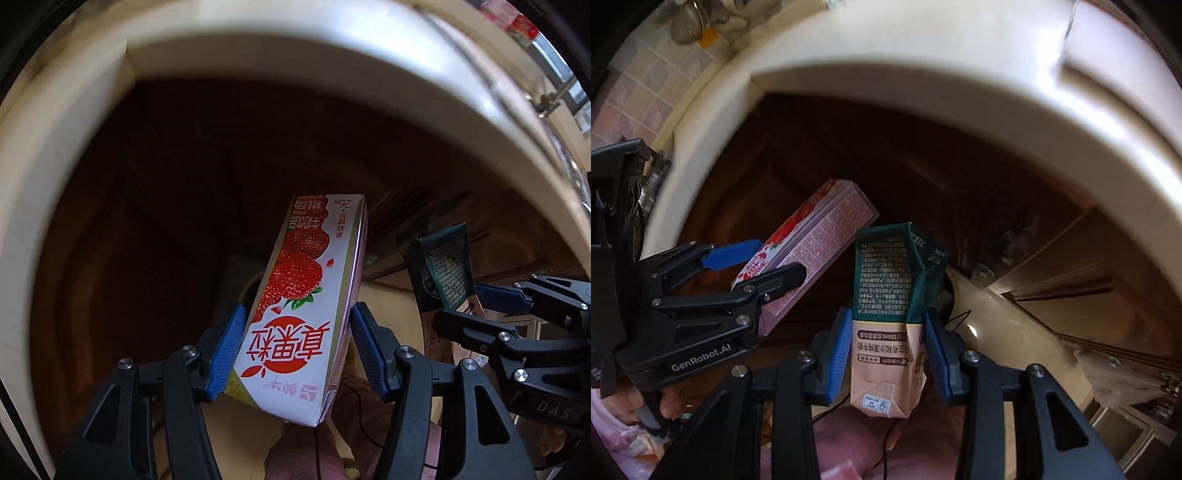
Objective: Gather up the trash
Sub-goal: 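Carry both cartons off the counter down over the trash bin, then open both tools over the bin to drop the two cartons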
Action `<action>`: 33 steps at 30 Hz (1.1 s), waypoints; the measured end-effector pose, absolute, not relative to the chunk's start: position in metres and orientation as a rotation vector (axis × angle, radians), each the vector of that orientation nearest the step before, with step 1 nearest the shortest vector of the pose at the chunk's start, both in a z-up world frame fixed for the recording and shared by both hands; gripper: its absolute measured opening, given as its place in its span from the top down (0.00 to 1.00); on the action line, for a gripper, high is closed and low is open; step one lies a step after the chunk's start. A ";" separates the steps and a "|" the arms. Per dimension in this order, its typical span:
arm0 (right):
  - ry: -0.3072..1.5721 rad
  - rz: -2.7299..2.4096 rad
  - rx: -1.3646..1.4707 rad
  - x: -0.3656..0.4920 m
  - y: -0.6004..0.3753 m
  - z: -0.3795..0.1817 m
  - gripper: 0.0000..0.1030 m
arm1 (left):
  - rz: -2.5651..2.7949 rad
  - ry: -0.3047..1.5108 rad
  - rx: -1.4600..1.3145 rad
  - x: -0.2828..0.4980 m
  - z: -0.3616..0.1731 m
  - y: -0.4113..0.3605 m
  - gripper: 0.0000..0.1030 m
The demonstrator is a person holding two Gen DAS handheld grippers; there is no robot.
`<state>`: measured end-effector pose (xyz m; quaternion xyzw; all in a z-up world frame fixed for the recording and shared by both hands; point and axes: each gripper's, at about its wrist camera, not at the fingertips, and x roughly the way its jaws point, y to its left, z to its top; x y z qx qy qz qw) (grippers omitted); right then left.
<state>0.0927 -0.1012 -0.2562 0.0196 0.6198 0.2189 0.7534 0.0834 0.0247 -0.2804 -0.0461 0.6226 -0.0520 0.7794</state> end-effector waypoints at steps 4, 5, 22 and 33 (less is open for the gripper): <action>1.380 0.480 0.081 0.092 -0.093 -0.300 0.62 | -0.072 1.383 -0.082 0.077 -0.331 0.026 0.44; 1.390 0.474 0.085 0.092 -0.091 -0.315 0.62 | -0.065 1.396 -0.080 0.075 -0.344 0.026 0.44; 1.538 0.427 0.042 0.113 -0.057 -0.495 0.61 | -0.037 1.552 -0.053 0.079 -0.517 0.018 0.43; 1.571 0.408 0.018 0.112 -0.066 -0.518 0.39 | 0.002 1.594 0.035 0.074 -0.546 0.042 0.09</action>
